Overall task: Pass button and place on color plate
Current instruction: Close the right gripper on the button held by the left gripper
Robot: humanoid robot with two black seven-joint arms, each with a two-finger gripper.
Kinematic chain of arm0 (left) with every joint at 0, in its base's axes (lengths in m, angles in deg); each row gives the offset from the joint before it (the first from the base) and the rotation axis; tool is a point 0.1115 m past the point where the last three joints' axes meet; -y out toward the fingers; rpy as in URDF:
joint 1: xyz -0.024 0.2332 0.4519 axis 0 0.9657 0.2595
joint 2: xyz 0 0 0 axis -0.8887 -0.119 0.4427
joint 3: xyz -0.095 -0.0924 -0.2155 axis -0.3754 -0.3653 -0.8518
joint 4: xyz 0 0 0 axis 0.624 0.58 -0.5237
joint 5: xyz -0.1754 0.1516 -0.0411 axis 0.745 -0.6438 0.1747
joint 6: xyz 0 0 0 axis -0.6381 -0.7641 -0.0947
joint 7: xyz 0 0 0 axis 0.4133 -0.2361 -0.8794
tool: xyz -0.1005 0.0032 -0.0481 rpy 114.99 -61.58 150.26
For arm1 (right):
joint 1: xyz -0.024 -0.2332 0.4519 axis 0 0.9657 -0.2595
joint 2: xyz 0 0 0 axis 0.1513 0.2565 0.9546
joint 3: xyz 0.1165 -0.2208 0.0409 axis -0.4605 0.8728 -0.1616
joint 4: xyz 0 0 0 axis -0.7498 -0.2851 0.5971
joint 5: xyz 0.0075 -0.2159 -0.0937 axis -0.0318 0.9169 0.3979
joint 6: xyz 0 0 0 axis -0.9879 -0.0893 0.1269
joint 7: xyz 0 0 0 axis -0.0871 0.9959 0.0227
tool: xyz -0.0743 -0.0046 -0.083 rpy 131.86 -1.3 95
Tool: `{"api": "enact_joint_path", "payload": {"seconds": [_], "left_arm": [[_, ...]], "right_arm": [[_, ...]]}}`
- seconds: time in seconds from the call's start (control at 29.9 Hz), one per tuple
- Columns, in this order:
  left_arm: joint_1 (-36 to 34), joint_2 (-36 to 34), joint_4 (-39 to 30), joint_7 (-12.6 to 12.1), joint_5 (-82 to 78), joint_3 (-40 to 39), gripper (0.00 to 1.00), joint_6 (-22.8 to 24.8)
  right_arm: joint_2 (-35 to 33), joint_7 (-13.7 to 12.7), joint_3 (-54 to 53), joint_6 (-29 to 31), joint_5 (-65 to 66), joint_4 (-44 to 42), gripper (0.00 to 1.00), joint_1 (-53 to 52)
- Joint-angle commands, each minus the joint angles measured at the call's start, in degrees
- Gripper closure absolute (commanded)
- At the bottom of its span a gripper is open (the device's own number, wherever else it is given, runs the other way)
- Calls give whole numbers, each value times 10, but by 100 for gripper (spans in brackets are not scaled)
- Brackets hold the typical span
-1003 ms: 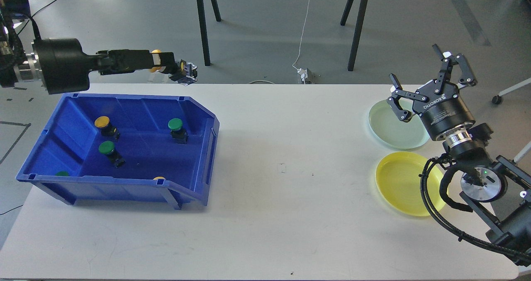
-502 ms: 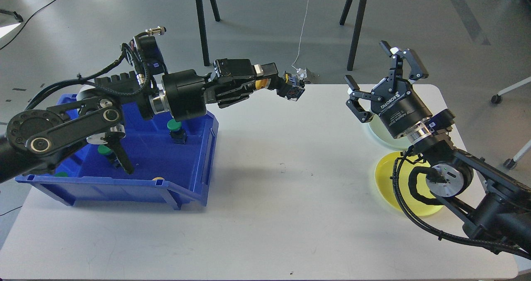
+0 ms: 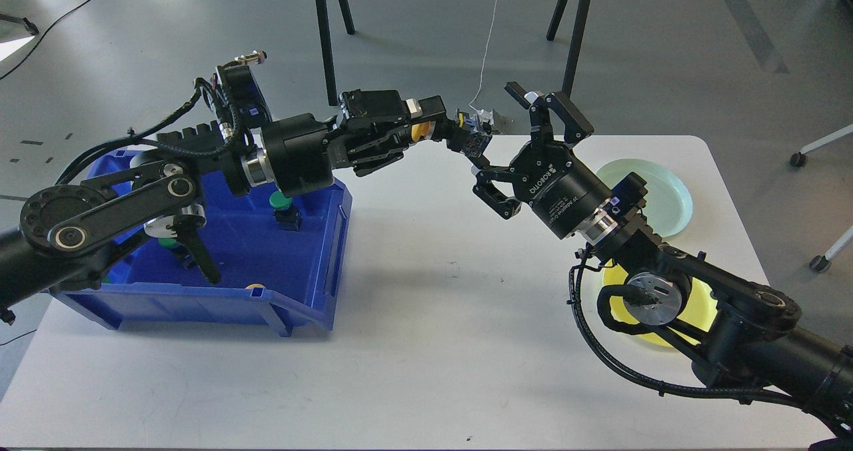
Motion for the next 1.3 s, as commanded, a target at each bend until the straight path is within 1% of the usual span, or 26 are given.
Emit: {"api": "enact_joint_path", "payload": {"seconds": [0.0, 0.2, 0.43, 0.53, 0.84, 0.94, 1.0, 1.14, 1.27], "left_arm": [[1, 1, 2, 0, 0, 0, 88, 1], [0, 1, 4, 0, 2, 0, 88, 2], [1, 2, 10, 0, 3, -1, 88, 4], [0, 2, 10, 0, 3, -1, 88, 4], [0, 2, 10, 0, 3, -1, 88, 4], [0, 2, 10, 0, 3, -1, 88, 4], [0, 2, 10, 0, 3, -1, 88, 4], [0, 2, 10, 0, 3, -1, 88, 4], [0, 2, 10, 0, 3, -1, 88, 5]], "right_arm": [[-5, 0, 21, 6, 0, 4, 1, -18], [-14, 0, 37, 22, 0, 15, 1, -29], [-43, 0, 40, 27, 0, 48, 1, -27], [-50, 0, 43, 39, 0, 52, 1, -28], [-42, 0, 44, 46, -2, 50, 2, -27], [-38, 0, 44, 39, -6, 45, 4, -27], [-37, 0, 44, 38, -7, 45, 9, -27], [-36, 0, 44, 36, -5, 45, 26, -27], [-31, 0, 44, 35, -1, 45, 50, -27]]}}
